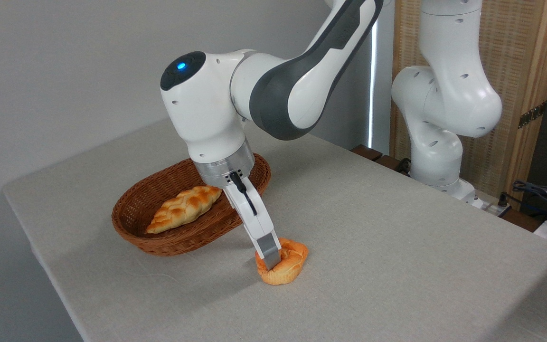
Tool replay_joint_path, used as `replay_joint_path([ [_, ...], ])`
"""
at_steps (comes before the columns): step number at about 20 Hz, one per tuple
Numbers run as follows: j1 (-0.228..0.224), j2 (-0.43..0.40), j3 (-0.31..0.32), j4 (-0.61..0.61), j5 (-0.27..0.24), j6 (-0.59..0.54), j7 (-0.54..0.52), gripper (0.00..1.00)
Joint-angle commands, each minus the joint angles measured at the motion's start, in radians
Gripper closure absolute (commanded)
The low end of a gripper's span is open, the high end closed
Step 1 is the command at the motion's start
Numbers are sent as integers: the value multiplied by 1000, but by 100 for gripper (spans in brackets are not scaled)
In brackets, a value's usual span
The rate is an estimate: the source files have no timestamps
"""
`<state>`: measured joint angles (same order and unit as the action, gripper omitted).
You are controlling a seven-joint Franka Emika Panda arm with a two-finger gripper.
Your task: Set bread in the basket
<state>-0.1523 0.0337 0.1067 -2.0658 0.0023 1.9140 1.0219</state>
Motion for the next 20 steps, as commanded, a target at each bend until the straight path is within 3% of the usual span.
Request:
replay_joint_path([
  [1, -7, -20, 18, -39, 5, 17, 21, 72],
  [9, -7, -37, 19, -31, 4, 17, 21, 70],
  [16, -10, -63, 4, 131, -10, -107, 6, 70],
  [20, -12, -69, -44, 239, -109, -107, -58, 70],
])
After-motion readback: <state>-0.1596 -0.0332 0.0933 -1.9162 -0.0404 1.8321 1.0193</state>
